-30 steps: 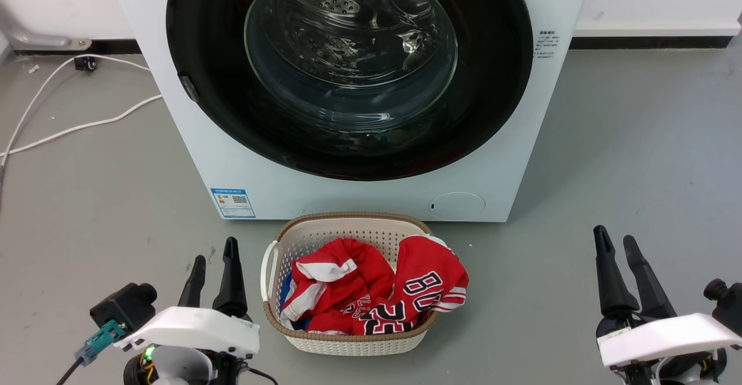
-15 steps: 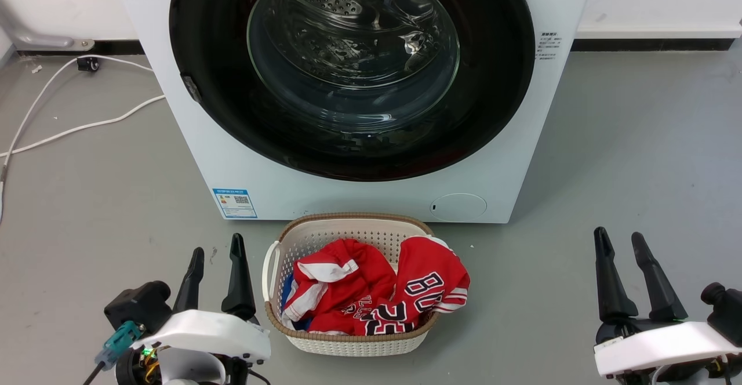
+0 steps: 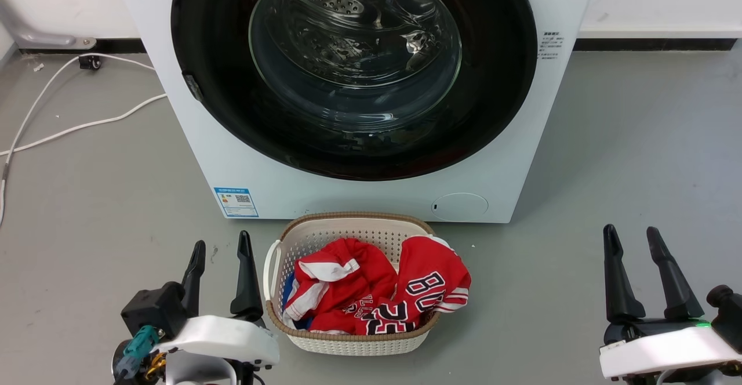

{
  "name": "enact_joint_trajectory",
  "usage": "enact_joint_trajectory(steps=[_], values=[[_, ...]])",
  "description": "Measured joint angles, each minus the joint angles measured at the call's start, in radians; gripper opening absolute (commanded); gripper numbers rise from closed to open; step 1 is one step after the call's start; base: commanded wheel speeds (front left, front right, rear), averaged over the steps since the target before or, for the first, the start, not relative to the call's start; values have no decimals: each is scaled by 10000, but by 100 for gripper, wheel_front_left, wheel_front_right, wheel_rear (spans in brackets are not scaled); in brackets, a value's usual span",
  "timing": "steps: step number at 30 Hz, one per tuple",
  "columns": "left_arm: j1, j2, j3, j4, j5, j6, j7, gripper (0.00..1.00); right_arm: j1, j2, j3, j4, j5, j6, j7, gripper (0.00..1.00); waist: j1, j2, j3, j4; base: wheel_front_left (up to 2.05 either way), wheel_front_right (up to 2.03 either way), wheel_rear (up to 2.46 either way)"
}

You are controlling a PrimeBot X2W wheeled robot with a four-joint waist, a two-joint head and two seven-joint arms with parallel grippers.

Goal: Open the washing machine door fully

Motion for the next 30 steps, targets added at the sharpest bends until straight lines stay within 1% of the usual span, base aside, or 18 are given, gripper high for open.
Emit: enact_joint_trajectory(steps=[12,24,30], values=[[161,-46,-46,-109,1154,71,-286,100,151,0,-96,-261,-794,0,-276,100,0,0,-9,16,0,0,0],[240,-236,61,-173,2073,56,-529,100,242,0,-201,-466,-1430,2,-525,100,0,0,9,38,0,0,0],[321,-318,115,-165,2447,-104,-658,100,302,0,-228,-554,-1870,13,-629,100,0,0,24,50,0,0,0]])
